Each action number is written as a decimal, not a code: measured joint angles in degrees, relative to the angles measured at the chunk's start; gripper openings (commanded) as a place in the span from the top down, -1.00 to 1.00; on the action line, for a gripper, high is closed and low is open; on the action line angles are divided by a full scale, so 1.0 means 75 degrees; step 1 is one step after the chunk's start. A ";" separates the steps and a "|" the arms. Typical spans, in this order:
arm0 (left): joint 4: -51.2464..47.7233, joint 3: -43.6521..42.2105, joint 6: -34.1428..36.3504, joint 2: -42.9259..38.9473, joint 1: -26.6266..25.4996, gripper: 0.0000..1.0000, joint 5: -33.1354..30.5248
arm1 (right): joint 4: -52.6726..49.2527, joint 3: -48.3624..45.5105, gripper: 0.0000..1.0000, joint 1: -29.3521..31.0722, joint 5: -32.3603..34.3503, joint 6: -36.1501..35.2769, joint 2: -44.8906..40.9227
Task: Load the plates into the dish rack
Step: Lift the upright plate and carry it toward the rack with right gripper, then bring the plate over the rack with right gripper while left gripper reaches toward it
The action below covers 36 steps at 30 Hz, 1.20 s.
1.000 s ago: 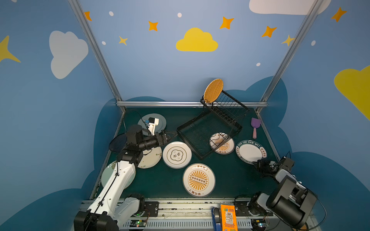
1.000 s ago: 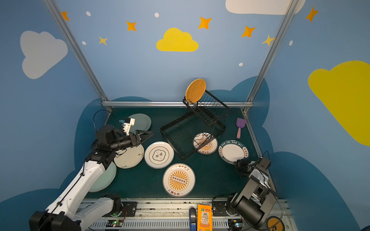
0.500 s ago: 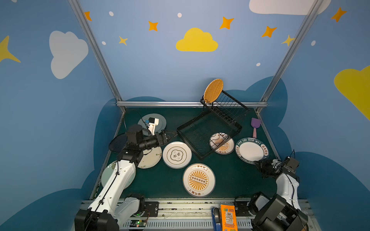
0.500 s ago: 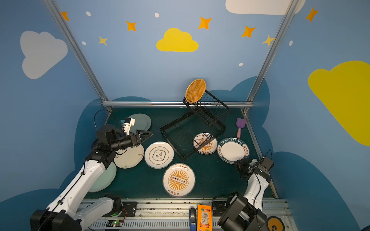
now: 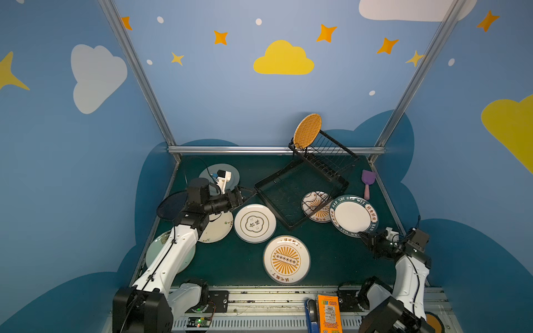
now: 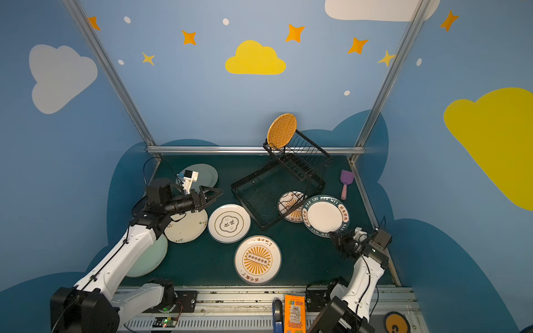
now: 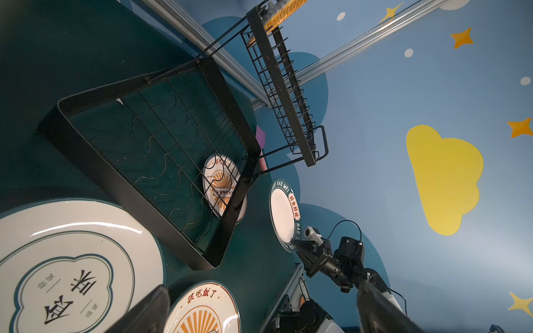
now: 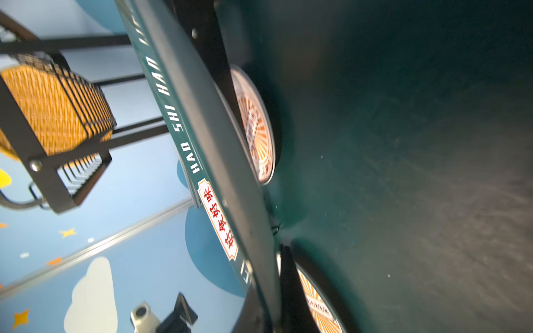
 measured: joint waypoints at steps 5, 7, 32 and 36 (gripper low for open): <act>-0.0073 0.0003 0.0044 0.0149 -0.0769 -1.00 -0.0356 | -0.0035 -0.0003 1.00 0.0874 -0.0178 0.0134 -0.0356; 0.0020 0.0003 -0.0052 0.0289 -0.1405 -1.00 -0.0708 | 0.0006 -0.0032 1.00 0.1218 -0.0201 0.0291 -0.0536; 0.1422 0.2614 -0.1804 0.4776 -0.4479 0.04 -0.2477 | 0.1177 -0.0402 1.00 0.3246 -0.0227 0.2008 -0.1355; 0.1422 0.2658 -0.1932 0.4878 -0.4543 0.24 -0.2430 | 0.1364 -0.0408 1.00 0.3375 -0.0216 0.2087 -0.1355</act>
